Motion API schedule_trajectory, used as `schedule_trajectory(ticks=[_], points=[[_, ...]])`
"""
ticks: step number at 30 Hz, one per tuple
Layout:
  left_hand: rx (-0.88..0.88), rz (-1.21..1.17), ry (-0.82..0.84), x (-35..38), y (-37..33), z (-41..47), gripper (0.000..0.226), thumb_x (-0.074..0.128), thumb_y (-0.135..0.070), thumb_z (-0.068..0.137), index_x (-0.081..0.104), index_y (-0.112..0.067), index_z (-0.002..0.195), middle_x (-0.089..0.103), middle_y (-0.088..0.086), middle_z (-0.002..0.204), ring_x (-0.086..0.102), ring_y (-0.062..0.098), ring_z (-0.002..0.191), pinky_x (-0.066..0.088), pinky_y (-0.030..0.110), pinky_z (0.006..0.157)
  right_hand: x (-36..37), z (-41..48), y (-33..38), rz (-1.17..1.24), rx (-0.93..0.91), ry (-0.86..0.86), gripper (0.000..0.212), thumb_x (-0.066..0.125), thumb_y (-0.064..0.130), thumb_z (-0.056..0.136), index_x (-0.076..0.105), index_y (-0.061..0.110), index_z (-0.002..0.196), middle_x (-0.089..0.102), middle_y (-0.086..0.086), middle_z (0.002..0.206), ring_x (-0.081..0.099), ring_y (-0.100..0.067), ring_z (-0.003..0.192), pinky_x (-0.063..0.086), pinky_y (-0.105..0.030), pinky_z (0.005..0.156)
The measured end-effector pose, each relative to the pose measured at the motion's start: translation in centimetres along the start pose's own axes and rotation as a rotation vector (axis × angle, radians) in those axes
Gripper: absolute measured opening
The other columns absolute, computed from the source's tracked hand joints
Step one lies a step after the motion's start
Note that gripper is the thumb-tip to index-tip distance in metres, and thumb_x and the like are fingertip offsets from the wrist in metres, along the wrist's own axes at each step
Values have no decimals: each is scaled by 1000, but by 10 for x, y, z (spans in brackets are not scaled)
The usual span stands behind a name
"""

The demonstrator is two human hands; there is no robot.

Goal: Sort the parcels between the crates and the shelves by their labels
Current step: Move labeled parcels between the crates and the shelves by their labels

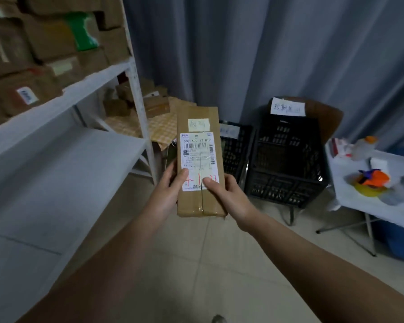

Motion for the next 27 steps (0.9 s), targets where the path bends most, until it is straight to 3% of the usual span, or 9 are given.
schedule_trajectory(ticks=[3,6,9,11,13,16,20,24,27], points=[[-72,84,4,18,11,49,43,35,-74,76,36,-66,119,57,-49,88,54,-27,80,42,6,66,-28,45,-2,24,64,-31,75,69,60,76,41,20,133,63,12,112,66,1,92,50,-15,69],[-106,93,71,25,30,94,57,42,-81,73,32,-69,127,54,-48,106,55,-18,101,42,15,83,-45,90,-7,48,110,-58,74,69,58,77,41,18,133,63,11,111,65,-1,92,51,-18,72],[-131,86,128,20,44,145,63,54,-73,73,33,-64,132,54,-30,128,55,-1,116,42,35,102,-51,140,-11,83,155,-65,77,69,57,78,38,17,135,62,9,111,65,-6,94,54,-23,77],[-163,118,152,13,51,183,66,55,-71,75,31,-60,136,51,-23,136,52,5,122,38,42,107,-52,176,-11,92,165,-71,79,69,57,78,36,16,137,60,12,107,64,-4,92,52,-17,68],[-168,152,191,7,56,225,58,51,-60,86,31,-54,140,48,-18,140,47,8,127,35,43,109,-53,213,-11,81,164,-82,82,69,57,77,33,16,139,60,12,107,63,-3,92,50,-14,63],[-162,177,227,1,56,289,48,46,-39,97,33,-47,142,51,-16,138,51,-1,119,40,31,105,-57,270,-14,61,206,-107,78,68,57,79,38,16,138,62,4,119,64,-11,100,55,-26,81],[-192,277,255,1,63,367,51,43,-34,100,24,-40,147,43,-10,143,45,10,127,37,38,108,-67,335,-14,-5,189,-206,58,63,40,90,40,20,139,60,7,123,59,-9,107,50,-30,94],[-272,276,300,13,86,432,37,33,-58,94,34,-63,130,52,-30,121,53,-18,96,46,11,79,-80,393,-18,-141,60,-290,80,62,24,91,10,41,149,47,26,123,48,9,113,42,-15,93],[-370,175,302,30,112,475,40,22,-86,71,42,-76,104,52,-24,127,47,3,122,39,37,105,-89,431,-36,-334,162,-280,103,70,62,71,0,50,146,22,3,140,33,-15,128,34,-28,103]])
Point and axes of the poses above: each hand's wrist, its own z-axis towards the middle knuckle, its own x-axis out of the palm, y = z × x, the point moved 4 cm from there along z, towards the middle knuckle
